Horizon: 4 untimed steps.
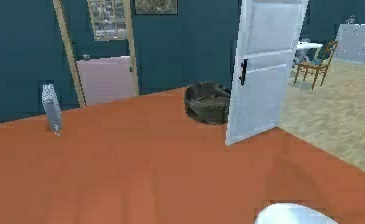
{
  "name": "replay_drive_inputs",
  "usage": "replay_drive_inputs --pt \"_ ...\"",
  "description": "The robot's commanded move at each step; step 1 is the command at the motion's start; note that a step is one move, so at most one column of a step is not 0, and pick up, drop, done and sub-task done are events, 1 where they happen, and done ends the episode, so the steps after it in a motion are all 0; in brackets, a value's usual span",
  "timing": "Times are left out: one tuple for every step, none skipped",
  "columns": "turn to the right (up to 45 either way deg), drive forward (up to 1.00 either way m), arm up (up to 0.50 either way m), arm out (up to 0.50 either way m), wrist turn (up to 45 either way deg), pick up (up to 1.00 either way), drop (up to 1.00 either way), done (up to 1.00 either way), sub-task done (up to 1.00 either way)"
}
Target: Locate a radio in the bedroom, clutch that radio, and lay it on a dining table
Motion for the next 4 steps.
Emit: replay_drive_inputs --pt "-42.0 0.00 0.00 0.00 0.0 0.00 0.00 0.00 0.00" --pt "0.0 0.60 0.00 0.00 0.0 0.00 0.00 0.00 0.00" --pt "45.0 0.00 0.00 0.00 0.0 0.00 0.00 0.00 0.00" --pt "24.0 0.00 0.00 0.00 0.0 0.00 0.00 0.00 0.00"
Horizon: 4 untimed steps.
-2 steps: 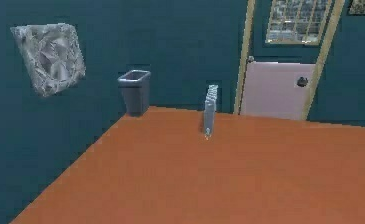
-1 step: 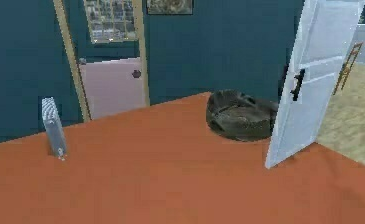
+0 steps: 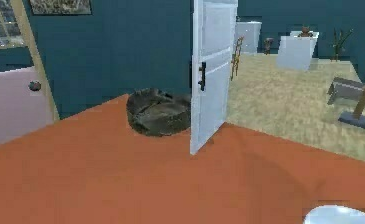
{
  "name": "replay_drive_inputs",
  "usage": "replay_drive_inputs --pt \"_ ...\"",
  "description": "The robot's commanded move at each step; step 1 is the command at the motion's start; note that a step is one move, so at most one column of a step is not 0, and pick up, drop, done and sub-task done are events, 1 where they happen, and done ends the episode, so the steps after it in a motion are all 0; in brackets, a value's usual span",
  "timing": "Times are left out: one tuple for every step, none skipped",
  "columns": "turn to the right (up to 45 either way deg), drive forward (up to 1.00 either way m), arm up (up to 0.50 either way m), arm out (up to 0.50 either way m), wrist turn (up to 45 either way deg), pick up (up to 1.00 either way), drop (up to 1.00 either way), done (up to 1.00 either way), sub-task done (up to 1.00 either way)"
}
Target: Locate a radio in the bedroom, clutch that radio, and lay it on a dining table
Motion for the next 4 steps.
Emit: replay_drive_inputs --pt "0.0 0.70 0.00 0.00 0.0 0.00 0.00 0.00 0.00" --pt "36.0 0.00 0.00 0.00 0.0 0.00 0.00 0.00 0.00" --pt "0.0 1.00 0.00 0.00 0.0 0.00 0.00 0.00 0.00" --pt "3.0 0.00 0.00 0.00 0.0 0.00 0.00 0.00 0.00"
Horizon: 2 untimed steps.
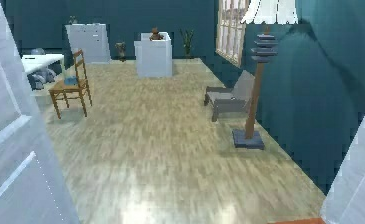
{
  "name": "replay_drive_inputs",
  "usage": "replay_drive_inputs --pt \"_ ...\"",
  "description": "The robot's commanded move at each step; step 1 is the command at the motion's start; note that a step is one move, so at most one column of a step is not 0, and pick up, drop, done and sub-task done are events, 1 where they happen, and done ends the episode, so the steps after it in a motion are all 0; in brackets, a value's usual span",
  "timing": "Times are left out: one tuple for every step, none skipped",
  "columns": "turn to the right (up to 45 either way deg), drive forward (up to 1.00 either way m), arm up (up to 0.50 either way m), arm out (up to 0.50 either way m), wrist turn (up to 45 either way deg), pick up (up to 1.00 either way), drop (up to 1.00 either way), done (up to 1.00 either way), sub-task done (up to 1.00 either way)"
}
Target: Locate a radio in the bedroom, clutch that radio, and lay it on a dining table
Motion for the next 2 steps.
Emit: replay_drive_inputs --pt "0.0 1.00 0.00 0.00 0.0 0.00 0.00 0.00 0.00" --pt "3.0 0.00 0.00 0.00 0.0 0.00 0.00 0.00 0.00"
